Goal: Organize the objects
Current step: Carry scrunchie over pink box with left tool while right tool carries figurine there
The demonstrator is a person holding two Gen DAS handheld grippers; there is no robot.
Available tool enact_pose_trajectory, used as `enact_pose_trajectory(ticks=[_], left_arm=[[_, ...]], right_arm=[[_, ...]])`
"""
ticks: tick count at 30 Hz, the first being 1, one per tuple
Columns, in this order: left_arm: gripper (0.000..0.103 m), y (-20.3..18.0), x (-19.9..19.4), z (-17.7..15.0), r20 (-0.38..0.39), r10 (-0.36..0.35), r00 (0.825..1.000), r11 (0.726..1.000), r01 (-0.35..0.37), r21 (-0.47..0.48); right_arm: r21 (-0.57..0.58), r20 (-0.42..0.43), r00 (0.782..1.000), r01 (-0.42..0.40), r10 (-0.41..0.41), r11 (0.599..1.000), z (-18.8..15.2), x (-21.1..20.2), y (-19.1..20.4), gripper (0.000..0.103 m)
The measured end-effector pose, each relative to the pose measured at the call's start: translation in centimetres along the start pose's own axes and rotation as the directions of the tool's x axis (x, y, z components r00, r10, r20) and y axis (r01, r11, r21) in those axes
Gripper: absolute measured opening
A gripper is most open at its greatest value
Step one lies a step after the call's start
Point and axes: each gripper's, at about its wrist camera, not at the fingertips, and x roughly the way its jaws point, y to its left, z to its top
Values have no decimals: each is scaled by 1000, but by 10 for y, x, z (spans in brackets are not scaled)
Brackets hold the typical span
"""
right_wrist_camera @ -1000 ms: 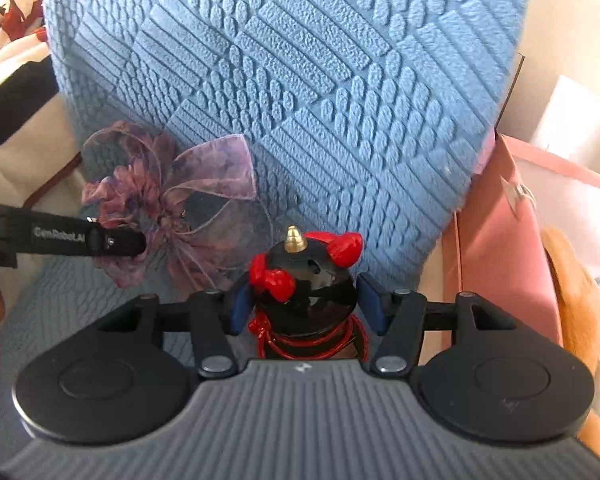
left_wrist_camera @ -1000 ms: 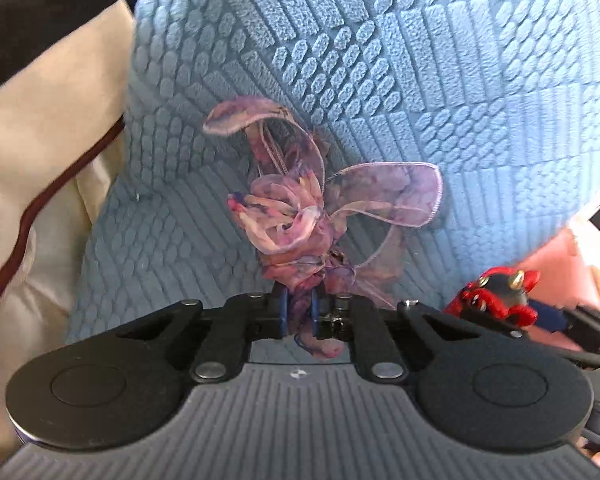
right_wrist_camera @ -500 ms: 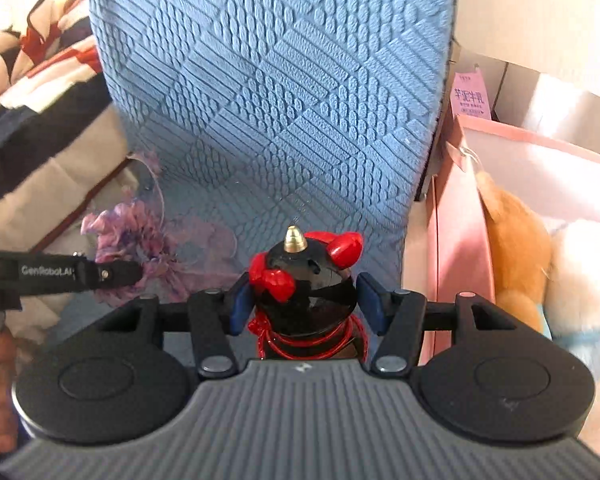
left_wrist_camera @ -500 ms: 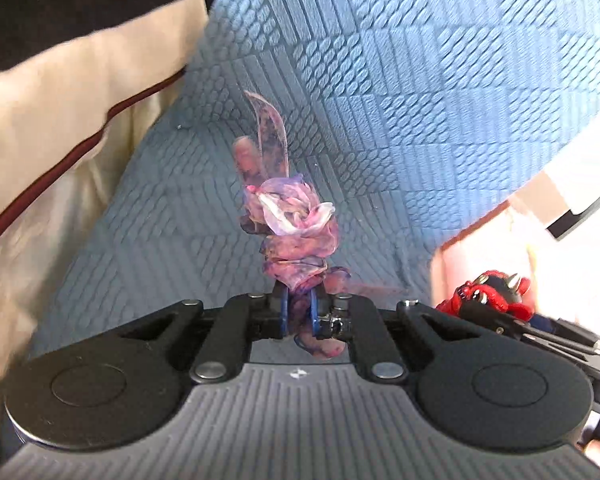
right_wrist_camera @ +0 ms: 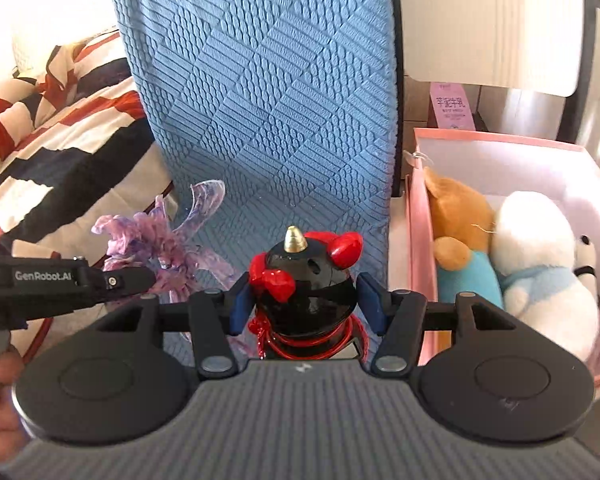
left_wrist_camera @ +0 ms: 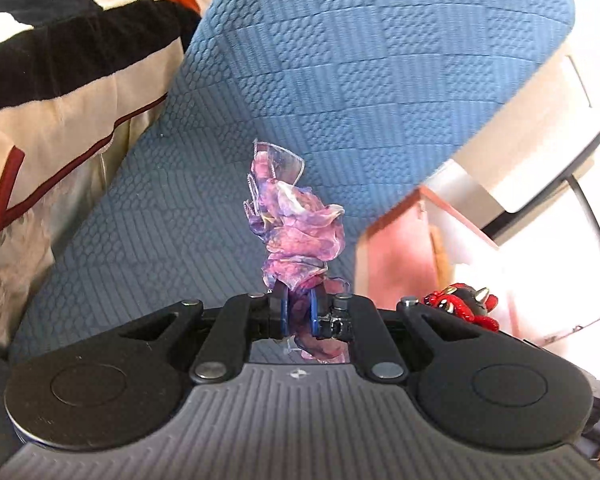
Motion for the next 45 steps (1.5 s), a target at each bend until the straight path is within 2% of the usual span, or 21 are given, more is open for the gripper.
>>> enact_pose_trajectory(ticks=[9,13,28,39,45], left_arm=[[12,-28,-28,-17,20,-22,1000,1000,22,3],[12,-43,-35,-17,-4,-60,998,998,60,-11],[12,-143,-59,6,16,-135,991,983,132,130],[12,-217,-47,24,35,-194,980,961,183,209],[12,-251,-19,21,-7,-218,976,945,213,247]], right_arm=[[-27,19,1000,1,0,1000,-6,-37,-8,58],[12,20,999,-28,28,1000,-3,-50,-20,58],[29,106,994,-44,40,999,39,-95,-67,58],[35,166,986,-35,29,999,68,-112,-113,58],[80,175,985,-3,-11,997,69,-111,-149,58]])
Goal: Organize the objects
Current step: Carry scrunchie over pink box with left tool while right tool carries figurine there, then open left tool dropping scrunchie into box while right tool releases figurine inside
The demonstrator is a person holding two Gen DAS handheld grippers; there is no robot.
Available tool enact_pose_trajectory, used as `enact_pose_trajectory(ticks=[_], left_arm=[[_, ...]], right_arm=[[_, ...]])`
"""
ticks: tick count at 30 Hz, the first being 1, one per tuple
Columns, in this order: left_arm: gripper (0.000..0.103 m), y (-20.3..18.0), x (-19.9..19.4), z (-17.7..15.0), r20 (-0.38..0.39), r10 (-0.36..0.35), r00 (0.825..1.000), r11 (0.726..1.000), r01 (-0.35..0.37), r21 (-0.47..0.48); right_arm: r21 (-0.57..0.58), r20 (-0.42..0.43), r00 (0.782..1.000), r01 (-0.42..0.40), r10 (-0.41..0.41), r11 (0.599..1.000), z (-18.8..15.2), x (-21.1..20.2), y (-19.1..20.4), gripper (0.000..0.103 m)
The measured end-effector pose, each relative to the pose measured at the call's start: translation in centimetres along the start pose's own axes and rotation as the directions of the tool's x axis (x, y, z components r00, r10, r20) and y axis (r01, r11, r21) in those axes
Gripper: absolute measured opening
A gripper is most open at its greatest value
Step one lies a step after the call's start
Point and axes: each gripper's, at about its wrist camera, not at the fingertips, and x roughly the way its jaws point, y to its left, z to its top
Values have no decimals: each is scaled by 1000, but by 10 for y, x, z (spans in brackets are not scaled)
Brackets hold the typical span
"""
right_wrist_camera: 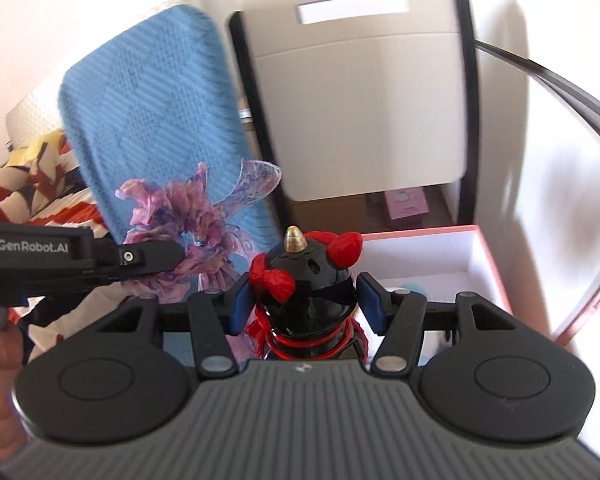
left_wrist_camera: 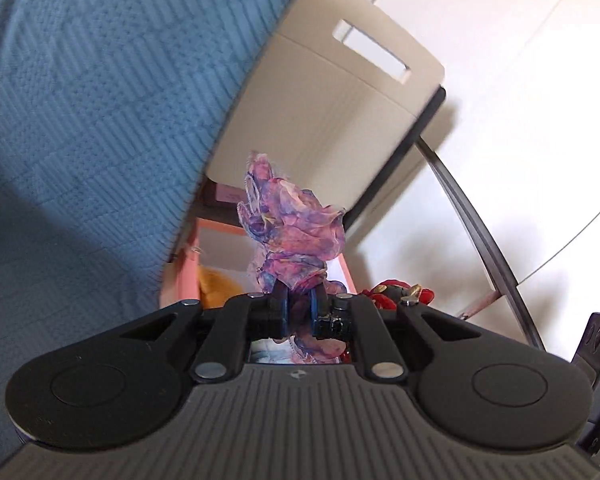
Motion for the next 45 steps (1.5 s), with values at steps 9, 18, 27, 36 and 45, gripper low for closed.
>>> enact_pose_trajectory(ticks=[9,18,27,36,45], left_arm=[[12,-11,67,-25,-118,4,993,1000,-2,11],[13,2,116,-56,-227,74,971,997,-71,23],[13,9,146,-80,-300,108,948,994,-101,40],[72,-2,134,-65,-284,162,945,985,-139,98],[85,-13,75,-35,-166,137,977,988,-123,90]], right_arm=[[67,-69,993,104,-100,992,-16,24,-69,58],[86,-178,976,141,-124,986,-48,68,-106,58],[102,-250,959,162,-132,982,-80,101,-128,59],[141,-257,952,209,-168,968,-73,97,-139,80],[192,-176,974,176,-142,966,-38,54,-126,86]])
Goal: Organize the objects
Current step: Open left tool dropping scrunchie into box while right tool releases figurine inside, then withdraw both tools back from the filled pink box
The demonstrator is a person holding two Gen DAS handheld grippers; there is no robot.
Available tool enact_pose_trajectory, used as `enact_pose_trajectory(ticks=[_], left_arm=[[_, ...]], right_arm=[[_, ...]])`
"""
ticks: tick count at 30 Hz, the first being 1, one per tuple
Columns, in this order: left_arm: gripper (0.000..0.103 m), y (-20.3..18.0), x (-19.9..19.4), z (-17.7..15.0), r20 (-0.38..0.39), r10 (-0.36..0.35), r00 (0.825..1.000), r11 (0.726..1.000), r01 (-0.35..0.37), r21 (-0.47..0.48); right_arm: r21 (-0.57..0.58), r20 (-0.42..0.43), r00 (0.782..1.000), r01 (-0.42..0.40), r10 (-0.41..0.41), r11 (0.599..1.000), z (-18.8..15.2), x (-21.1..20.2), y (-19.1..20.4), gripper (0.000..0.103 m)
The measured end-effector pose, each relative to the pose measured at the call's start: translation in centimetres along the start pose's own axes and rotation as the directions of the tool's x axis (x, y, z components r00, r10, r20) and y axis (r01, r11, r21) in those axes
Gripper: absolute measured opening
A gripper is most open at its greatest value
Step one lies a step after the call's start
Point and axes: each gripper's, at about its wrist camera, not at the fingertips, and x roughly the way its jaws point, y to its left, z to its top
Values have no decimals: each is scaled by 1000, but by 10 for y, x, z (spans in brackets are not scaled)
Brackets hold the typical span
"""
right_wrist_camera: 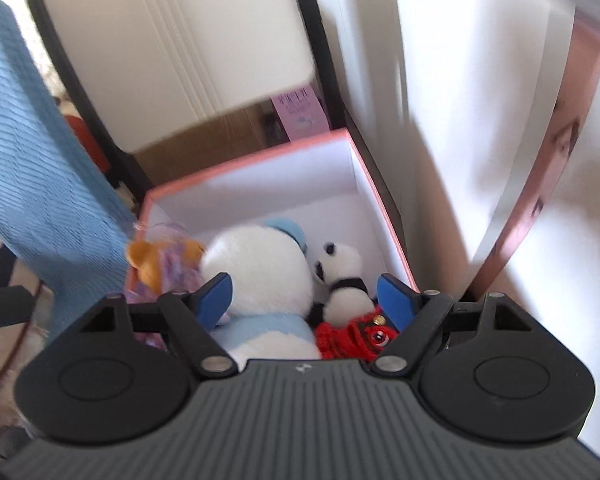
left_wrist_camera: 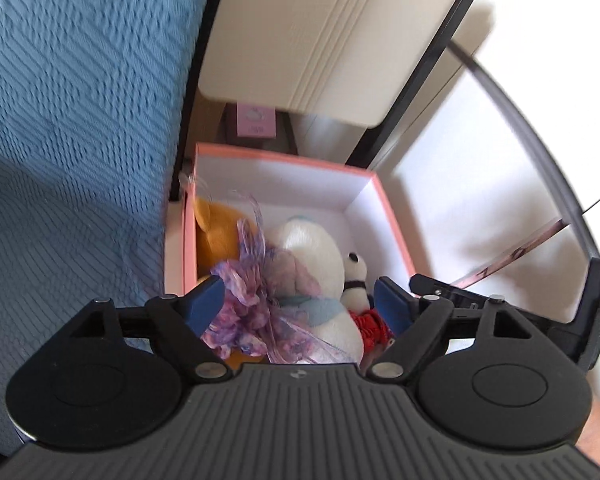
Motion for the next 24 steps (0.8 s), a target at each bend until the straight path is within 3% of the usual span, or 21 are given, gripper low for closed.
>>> enact_pose_trajectory(ticks=[4,8,15,24], left_arm=[[85,-7,-34,3,55,-9,998,999,7,40],[85,-15,-66,3,107,-12,994,999,6,52],[87,-19,-114,-5,189,-35,981,999,27,48],[91,-21,-132,-25,181,-43,983,997,31,68]], right_arm=[[-3,57,996,-66,66,998,11,-37,15,90],[-41,94,993,-72,75,997,11,-69,34,90],[-80,95,991,-89,97,993,-7,-104,56,90],[-94,26,994,-100,102,991,-47,-120,67,90]])
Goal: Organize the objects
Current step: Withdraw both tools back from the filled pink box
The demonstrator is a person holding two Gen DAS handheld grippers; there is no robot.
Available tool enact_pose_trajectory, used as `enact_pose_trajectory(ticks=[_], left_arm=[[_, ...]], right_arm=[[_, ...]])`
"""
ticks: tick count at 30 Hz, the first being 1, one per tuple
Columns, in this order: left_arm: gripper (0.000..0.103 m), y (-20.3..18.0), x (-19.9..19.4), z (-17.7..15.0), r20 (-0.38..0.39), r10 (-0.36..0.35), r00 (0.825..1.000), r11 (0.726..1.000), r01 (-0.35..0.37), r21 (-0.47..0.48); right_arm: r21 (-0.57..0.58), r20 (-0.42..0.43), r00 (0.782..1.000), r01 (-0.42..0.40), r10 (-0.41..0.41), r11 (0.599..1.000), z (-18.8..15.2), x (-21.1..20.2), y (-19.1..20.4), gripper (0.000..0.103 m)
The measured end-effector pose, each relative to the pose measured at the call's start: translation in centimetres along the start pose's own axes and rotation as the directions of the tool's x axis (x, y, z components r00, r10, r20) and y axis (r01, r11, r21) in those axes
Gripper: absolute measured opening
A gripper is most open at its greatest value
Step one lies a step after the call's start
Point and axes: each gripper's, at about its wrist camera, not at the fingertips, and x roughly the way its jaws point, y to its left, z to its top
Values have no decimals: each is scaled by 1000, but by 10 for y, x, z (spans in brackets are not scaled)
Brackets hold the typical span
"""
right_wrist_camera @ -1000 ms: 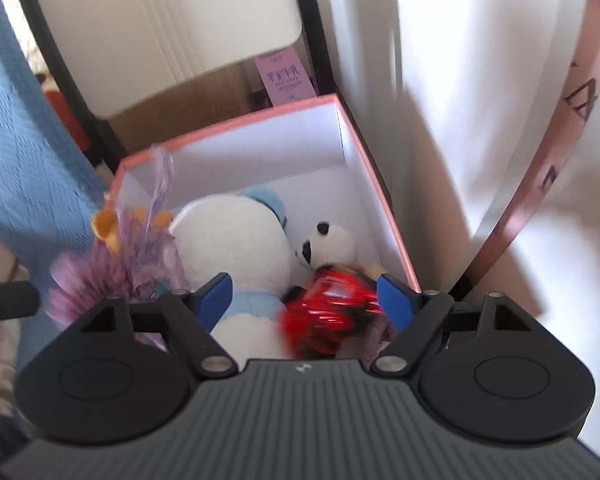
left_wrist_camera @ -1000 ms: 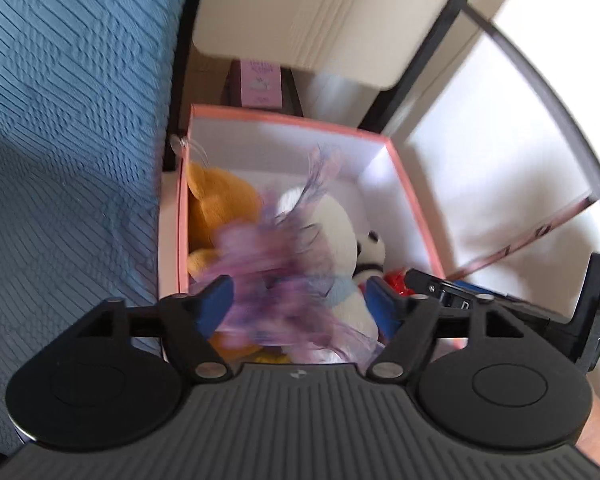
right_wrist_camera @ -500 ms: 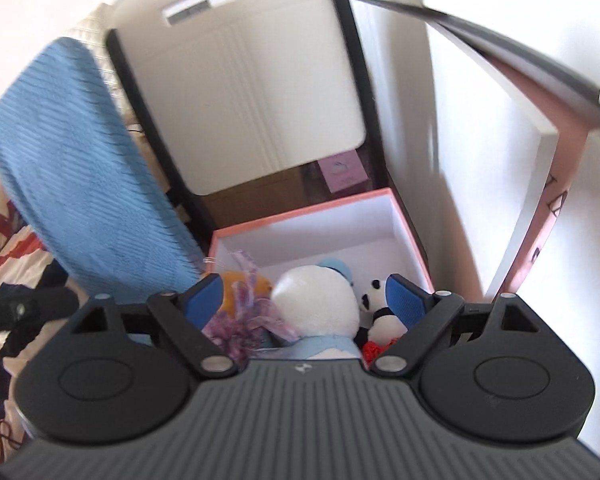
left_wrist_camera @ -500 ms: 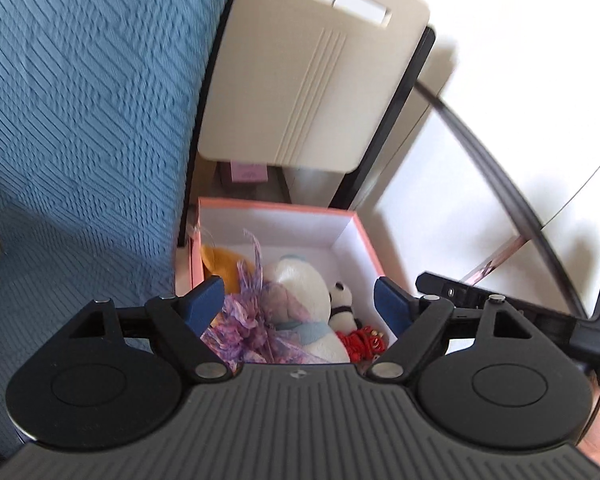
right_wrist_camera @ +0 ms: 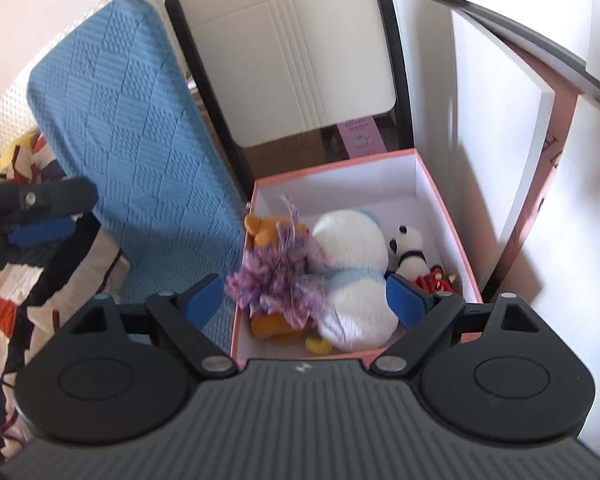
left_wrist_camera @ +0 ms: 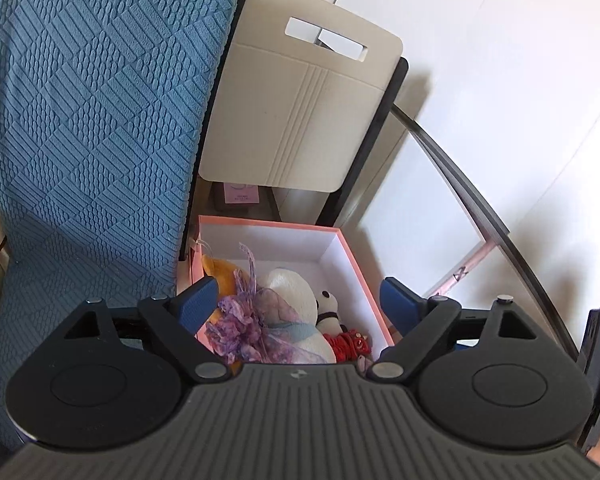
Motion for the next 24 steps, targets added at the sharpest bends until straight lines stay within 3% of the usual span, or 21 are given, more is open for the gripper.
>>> enact_pose_trajectory(ticks=[24], left_arm=[[92,14,-8,-49,-50,40,998,999,-41,-18]], right_arm=[[14,-42,998,39,-38,999,-39,-11,4,90]])
